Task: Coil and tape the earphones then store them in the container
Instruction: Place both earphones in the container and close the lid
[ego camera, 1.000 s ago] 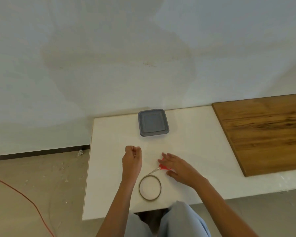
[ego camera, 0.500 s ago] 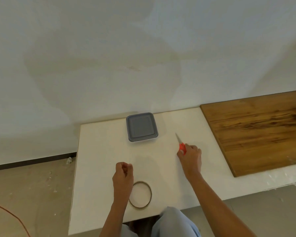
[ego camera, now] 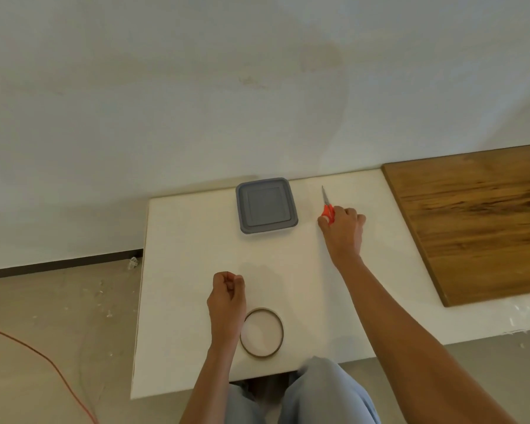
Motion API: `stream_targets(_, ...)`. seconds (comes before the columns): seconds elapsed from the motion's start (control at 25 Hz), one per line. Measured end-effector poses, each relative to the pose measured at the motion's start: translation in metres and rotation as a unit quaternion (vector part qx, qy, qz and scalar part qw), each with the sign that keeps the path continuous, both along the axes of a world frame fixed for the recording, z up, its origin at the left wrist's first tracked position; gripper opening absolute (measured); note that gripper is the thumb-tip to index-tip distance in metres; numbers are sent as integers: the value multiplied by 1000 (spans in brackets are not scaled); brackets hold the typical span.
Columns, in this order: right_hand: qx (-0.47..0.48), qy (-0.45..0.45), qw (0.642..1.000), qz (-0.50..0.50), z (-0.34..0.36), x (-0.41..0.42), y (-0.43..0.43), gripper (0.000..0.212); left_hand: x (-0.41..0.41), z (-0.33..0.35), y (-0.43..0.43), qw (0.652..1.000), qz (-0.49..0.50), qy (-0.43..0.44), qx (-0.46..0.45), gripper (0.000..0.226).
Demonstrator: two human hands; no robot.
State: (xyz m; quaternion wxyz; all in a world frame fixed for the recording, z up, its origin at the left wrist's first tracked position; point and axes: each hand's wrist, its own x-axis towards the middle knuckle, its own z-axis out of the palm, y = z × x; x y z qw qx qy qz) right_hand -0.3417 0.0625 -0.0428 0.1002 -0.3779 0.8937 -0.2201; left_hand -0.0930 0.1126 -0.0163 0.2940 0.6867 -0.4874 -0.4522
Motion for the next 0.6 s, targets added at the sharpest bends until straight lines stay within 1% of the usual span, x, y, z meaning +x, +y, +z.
stream_targets(0.08,-27,7,1000,2,14,10,20,37,3,1,-1,1000,0,-6,-10,11)
stream_targets(0.12,-46,-14,998,33,22,20,33,36,3,2,-1,1000,0,-9,-13,12)
stream_targets(0.16,-45,-66,993,91,28,33,49,33,3,3,0,1000,0,-11,-14,11)
stream_targets(0.2,-2,-134,978,162,34,51,66,33,2,5,1,1000,-3,-12,-12,11)
stream_targets(0.24,77,-185,951,234,39,71,80,37,1,5,2,1000,-7,-14,-8,11)
stream_targets(0.28,161,-196,922,293,41,90,92,42,0,6,4,1000,-13,-15,-2,10)
stream_targets(0.32,217,-174,901,333,39,106,100,41,-2,7,6,1000,-20,-17,3,10)
stream_targets(0.36,238,-146,895,349,36,117,104,34,-3,7,8,999,-27,-20,6,10)
stream_targets(0.4,230,-129,901,345,33,123,105,26,-3,6,11,999,-33,-25,6,11)
stream_targets(0.44,215,-124,913,323,31,122,105,22,-2,5,13,999,-40,-35,7,12)
stream_targets(0.48,191,-131,930,284,30,116,104,23,0,2,16,998,-48,-46,9,14)
stream_targets(0.56,106,-178,966,151,37,86,96,21,3,-3,18,997,-48,-58,20,16)
stream_targets(0.6,47,-205,975,71,42,65,88,18,4,-3,17,997,-42,-58,28,15)
